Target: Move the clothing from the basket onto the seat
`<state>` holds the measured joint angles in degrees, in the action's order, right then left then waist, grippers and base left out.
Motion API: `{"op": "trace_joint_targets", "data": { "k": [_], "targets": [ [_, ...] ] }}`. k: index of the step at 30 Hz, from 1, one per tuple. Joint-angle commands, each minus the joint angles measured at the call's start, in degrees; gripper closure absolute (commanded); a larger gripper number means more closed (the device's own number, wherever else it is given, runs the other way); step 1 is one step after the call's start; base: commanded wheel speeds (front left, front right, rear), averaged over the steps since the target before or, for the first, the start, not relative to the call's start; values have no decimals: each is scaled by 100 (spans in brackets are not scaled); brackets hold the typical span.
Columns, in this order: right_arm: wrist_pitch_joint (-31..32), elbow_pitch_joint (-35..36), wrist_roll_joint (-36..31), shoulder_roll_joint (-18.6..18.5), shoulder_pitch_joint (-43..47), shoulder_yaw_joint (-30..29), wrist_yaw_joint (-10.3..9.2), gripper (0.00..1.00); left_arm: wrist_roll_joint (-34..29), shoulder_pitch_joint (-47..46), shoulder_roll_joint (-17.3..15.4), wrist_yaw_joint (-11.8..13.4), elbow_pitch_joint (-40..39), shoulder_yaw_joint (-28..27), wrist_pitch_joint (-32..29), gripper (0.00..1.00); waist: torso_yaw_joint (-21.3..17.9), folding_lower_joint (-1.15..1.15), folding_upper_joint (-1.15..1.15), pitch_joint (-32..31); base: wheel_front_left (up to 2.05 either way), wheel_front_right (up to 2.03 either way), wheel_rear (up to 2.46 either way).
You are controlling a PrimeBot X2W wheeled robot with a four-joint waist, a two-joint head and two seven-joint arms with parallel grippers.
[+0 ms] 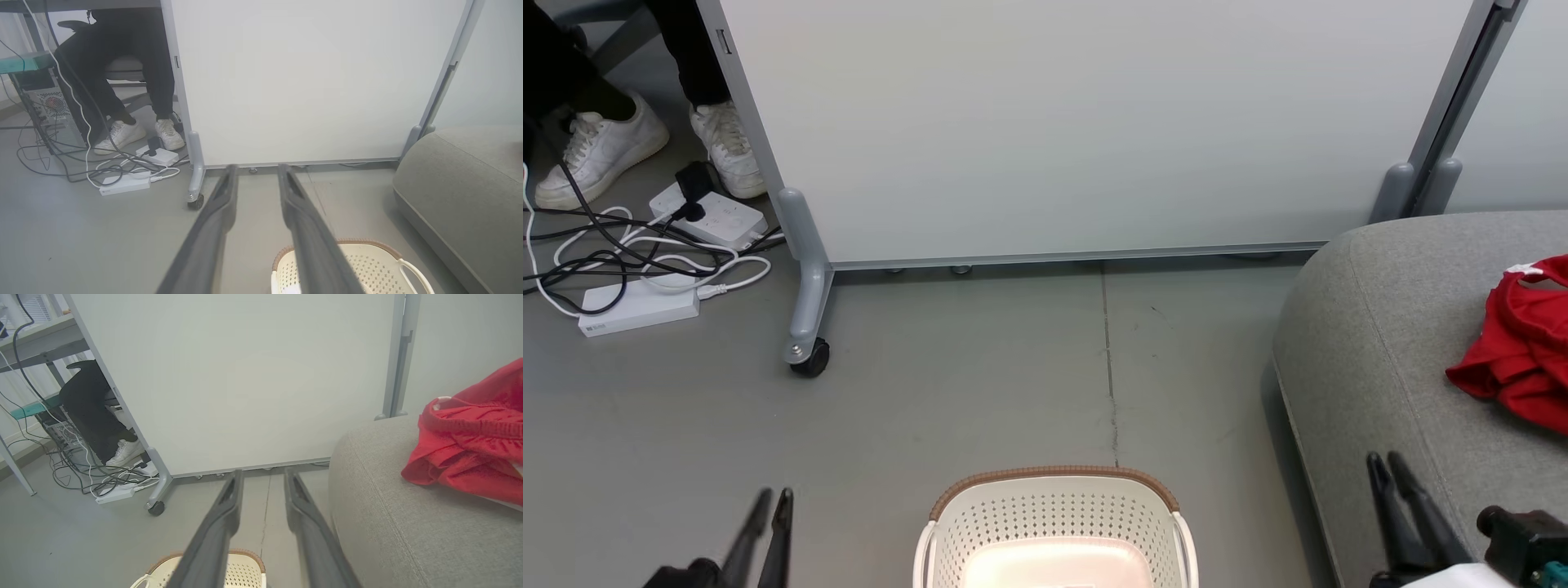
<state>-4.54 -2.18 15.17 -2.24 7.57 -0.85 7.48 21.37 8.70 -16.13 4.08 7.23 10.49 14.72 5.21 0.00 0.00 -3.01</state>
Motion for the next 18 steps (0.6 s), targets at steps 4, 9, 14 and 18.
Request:
{"op": "trace_joint_targets", "data": {
  "k": [4, 9, 14, 18],
  "targets": [
    [49, -139, 361, 6, -115, 11, 0, 100, 314, -76, 81, -53, 81, -118, -104, 100, -13, 0, 0, 9, 0, 0, 0],
    [107, -340, 903, 0, -342, 46, 0, 100, 782, -221, 162, -132, 165, -308, -259, 100, -33, 0, 0, 24, 0, 0, 0],
    [163, -527, 1408, -6, -550, 77, 0, 100, 1217, -353, 242, -207, 234, -485, -403, 100, -54, 0, 0, 38, 0, 0, 0],
    [205, -667, 1792, -11, -708, 101, 0, 100, 1548, -452, 302, -263, 285, -620, -513, 100, -70, 0, 0, 50, 0, 0, 0]
  ]
}}
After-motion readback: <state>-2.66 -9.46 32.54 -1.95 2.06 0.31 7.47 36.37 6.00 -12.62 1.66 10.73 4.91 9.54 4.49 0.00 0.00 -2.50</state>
